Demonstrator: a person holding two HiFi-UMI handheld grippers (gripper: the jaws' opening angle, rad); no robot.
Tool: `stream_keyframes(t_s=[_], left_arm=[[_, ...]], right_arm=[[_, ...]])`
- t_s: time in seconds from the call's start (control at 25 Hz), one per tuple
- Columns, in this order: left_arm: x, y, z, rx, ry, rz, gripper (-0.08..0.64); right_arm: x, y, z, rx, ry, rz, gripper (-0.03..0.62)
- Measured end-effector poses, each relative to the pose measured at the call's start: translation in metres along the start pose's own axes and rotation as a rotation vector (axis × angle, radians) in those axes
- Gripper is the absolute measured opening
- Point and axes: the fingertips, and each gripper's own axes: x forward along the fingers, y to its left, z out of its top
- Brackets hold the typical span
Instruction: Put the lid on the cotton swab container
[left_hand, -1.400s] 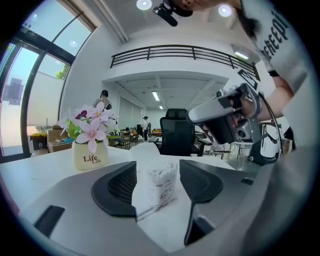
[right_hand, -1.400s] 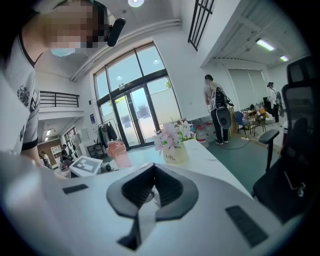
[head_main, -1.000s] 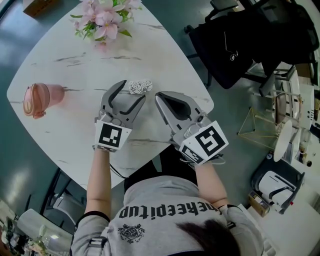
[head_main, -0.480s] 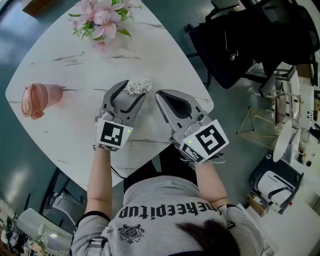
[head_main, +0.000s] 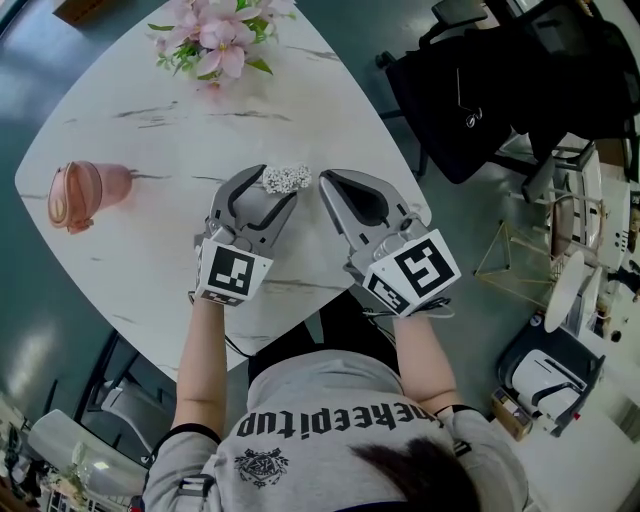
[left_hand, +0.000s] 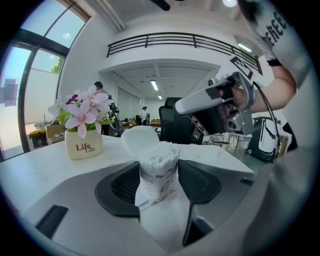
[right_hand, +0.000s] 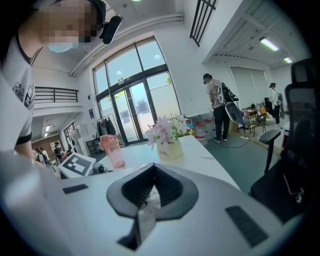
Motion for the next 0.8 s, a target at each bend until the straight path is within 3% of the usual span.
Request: stream_keyframes(t_s=[0.8], left_arm=[[-0.003,-0.004,-0.005,0.007,0.013,-0.014,0.247]], right_arm=[[0.054,-0.051,-0.009,-0.006,0.08,0.008,0.011]])
